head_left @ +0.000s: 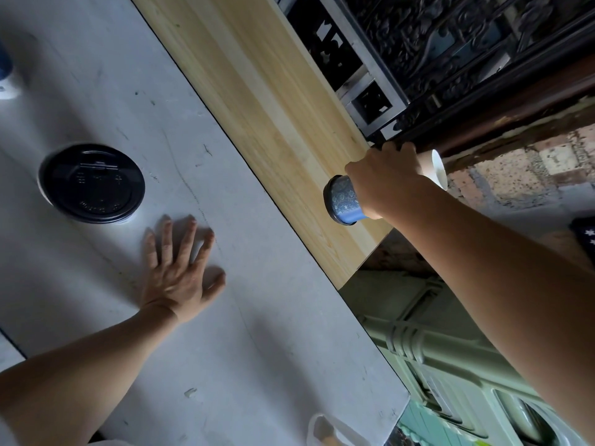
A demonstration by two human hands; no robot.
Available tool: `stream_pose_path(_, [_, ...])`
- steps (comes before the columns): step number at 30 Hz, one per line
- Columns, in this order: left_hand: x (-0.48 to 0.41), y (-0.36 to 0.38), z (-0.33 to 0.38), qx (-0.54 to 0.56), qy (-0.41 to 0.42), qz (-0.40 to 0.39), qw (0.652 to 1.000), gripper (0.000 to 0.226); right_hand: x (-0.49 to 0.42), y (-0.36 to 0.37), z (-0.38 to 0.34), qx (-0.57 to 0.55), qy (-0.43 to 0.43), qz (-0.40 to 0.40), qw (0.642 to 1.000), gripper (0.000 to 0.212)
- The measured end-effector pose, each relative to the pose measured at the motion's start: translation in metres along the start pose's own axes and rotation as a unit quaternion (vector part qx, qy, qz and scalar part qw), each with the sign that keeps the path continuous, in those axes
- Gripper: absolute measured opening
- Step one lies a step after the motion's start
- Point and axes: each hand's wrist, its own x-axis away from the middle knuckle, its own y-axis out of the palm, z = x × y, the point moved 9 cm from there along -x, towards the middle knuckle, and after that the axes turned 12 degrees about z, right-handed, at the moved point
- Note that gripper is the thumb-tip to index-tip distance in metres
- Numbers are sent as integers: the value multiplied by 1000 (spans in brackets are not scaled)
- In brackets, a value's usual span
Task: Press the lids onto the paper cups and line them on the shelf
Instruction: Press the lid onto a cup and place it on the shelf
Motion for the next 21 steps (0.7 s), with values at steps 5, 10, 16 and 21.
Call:
stream_pose_path(5, [0, -1, 0, 0, -2, -5, 1000, 89, -1, 0, -6, 4, -18, 6, 1000, 40])
stream_pose_path(10, [0, 1, 0, -3, -2, -10, 1000, 88, -5, 0, -4, 0, -17, 11, 1000, 39])
stream_pose_path(16, [0, 0, 0, -8, 0, -13, 1000, 89, -20, 16, 5, -159, 18, 7, 987, 55])
stream_pose_path(21, [-1, -2, 1, -12, -13, -24, 1000, 84, -35, 55, 23, -445, 154, 21, 882, 86])
